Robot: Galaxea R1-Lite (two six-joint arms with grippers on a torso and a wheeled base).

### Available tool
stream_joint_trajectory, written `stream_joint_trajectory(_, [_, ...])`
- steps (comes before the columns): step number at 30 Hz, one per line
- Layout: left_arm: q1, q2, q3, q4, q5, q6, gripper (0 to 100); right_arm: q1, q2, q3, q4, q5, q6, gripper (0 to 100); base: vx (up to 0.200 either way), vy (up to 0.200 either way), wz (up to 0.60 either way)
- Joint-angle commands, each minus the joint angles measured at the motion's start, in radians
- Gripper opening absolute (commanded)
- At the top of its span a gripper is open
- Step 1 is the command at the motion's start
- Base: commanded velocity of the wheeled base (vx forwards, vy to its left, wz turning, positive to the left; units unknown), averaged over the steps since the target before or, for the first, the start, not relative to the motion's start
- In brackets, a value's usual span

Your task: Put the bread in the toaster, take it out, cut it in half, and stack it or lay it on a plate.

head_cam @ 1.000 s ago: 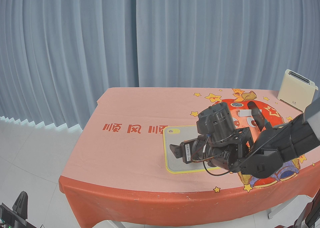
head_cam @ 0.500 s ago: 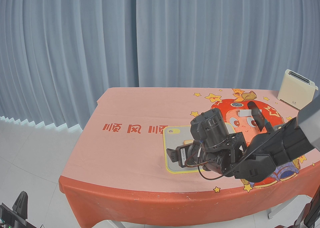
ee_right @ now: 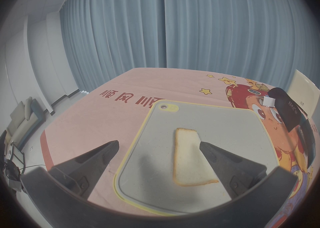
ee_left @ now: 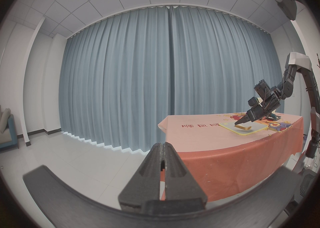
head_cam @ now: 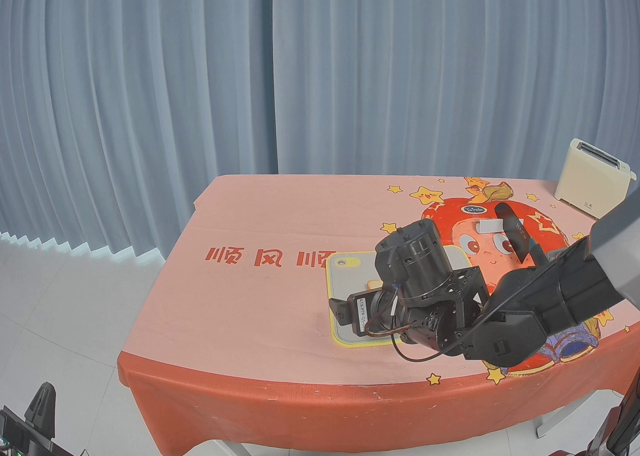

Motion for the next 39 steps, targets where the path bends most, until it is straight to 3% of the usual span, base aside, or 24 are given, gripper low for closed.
stream_joint_trajectory(1, [0.000,0.000,0.018,0.000,0.000,0.000,0,0.020,0.002,-0.002,0.000,0.000,0.001,100,0.000,0.000,0.00])
stream_joint_trajectory(27, [0.001,0.000,0.018,0.000,0.000,0.000,0,0.035,0.065,-0.013,0.001,-0.040,0.008,100,0.000,0.000,0.00])
stream_joint_trajectory(28, [0.001,0.000,0.018,0.000,0.000,0.000,0,0.035,0.065,-0.011,0.001,-0.040,0.008,0,0.000,0.000,0.00])
stream_joint_trajectory(39, [0.001,0.000,0.018,0.000,0.000,0.000,0,0.026,0.033,-0.004,0.020,-0.057,0.007,0,0.000,0.000,0.00])
